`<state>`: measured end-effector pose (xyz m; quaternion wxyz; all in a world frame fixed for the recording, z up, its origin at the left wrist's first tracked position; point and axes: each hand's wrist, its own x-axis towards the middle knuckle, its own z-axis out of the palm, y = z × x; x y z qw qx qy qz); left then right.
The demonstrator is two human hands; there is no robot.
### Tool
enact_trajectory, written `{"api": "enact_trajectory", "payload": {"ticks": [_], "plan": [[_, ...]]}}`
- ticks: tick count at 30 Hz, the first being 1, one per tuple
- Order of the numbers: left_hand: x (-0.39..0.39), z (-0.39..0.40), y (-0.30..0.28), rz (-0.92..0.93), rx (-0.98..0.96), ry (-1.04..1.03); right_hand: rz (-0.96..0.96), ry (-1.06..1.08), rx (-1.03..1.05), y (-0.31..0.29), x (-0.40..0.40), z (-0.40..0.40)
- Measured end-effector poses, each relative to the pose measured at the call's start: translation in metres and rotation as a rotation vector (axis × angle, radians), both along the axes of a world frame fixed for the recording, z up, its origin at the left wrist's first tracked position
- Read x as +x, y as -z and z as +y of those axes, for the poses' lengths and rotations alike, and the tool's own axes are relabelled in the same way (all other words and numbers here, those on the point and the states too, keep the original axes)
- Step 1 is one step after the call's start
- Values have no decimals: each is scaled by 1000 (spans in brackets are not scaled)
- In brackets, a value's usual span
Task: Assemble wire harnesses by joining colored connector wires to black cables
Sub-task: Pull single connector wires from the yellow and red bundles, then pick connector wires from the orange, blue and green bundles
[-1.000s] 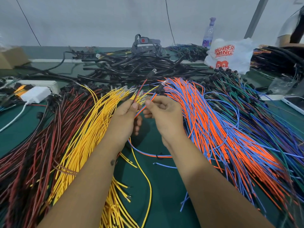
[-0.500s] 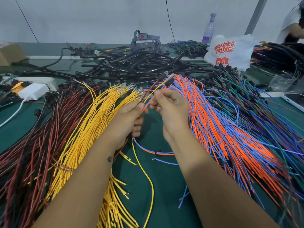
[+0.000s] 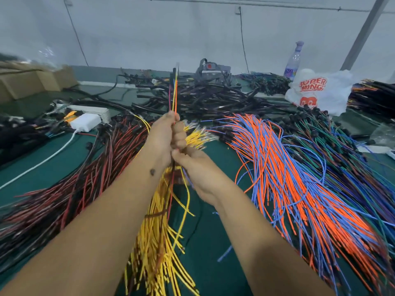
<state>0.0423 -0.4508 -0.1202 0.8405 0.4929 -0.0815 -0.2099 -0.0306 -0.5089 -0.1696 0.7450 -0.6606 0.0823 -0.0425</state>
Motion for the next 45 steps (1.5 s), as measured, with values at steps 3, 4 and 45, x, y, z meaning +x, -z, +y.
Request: {"api": "enact_trajectory", "payload": {"ticks": [3,4,45], "plan": [[12,14,-14,-113,122,-33,49,-86,-186,-13,-11,1],[15,20,-18,-157,162,-41,45,-84,-243,-18,-14,0],[-71,-126,28,-31,196,142,174,690,-881,-57,-130,-195]]}}
